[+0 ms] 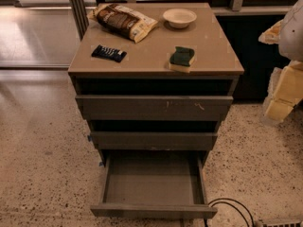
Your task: Place sponge into bottom drawer
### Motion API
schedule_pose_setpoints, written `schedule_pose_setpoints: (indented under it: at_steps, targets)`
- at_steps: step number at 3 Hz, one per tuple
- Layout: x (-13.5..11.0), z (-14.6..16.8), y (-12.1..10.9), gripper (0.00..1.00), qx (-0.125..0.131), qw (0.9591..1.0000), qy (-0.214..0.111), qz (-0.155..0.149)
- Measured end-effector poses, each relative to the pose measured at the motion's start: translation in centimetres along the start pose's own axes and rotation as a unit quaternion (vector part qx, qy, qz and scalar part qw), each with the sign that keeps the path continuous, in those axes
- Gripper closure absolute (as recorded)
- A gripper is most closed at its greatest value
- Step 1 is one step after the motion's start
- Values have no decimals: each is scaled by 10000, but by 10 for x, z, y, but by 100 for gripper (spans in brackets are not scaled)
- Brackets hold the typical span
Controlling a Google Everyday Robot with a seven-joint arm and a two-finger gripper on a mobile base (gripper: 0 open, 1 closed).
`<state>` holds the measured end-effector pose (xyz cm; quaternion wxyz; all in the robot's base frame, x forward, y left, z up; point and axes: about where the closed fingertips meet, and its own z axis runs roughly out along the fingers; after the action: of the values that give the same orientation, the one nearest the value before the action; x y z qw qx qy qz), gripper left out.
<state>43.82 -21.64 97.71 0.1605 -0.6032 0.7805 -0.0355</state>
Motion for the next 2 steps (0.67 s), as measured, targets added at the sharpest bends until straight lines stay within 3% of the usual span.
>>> schedule_pose_setpoints:
  at_steps: [2]
  targets:
    - [-5, -1, -8, 0, 82, 9999, -3, -124]
